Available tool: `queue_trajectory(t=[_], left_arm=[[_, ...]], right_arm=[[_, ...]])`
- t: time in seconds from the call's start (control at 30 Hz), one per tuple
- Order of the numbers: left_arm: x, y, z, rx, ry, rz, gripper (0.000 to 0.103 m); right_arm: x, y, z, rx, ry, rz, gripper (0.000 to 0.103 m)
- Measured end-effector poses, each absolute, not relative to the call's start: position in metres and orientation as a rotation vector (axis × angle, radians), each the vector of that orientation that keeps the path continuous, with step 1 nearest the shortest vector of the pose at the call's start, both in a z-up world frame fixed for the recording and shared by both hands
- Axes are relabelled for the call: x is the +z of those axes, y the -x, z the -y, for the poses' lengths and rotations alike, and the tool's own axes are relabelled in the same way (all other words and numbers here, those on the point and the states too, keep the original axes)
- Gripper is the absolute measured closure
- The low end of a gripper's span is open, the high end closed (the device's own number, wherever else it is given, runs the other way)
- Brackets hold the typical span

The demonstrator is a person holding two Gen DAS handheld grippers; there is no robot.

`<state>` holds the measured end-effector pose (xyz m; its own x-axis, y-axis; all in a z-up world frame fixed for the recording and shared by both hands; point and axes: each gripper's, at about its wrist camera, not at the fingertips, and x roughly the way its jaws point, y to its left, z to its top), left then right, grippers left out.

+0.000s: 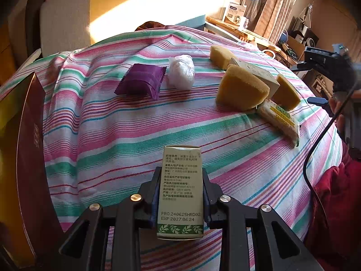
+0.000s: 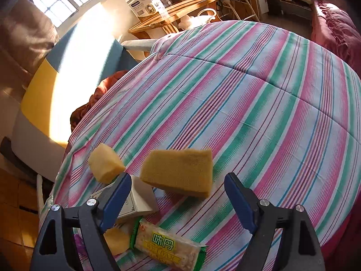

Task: Organize objects
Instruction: 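Carry the green-white box to the tray with the left gripper while the right grasps a yellow sponge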

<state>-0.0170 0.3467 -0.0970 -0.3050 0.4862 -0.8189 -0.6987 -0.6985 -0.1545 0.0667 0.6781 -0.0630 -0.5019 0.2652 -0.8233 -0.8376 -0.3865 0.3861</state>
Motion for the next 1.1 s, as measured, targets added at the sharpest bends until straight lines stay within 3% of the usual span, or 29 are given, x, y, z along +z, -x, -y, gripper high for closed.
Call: queue_trajectory(t=[0.23,0.27,0.4,0.73,1.1], left_arm=[[-0.099,0.015,-0.345,2.054,1.157,-0.29,0.072],[-0.099,0.015,-0.346,2.057,1.154,-0.29,0.073],[-0.099,0.011,-0.347,2.075,1.132,-0.311,0.073],[-0.064,-0.001,-0.335,2.074,1.087,-0.295,0.073],[-0.011,0.086,-0.203,2.317,1.194,-0.058,0.073]], right_arm=[[-0.092,-0.032,-0.687,1.911,0.993,-0.97,0.015],[-0.097,-0.032,-0.689,1.906,1.006,-0.981,0.024],[-0.092,-0.045,-0.692,1.912,0.951,-1.005,0.031],[-0.1,-0.058,-0.7,1.892,0.939,-1.117,0.03],[-0.092,-0.058,-0.69,1.905,0.951,-1.048,0.03]])
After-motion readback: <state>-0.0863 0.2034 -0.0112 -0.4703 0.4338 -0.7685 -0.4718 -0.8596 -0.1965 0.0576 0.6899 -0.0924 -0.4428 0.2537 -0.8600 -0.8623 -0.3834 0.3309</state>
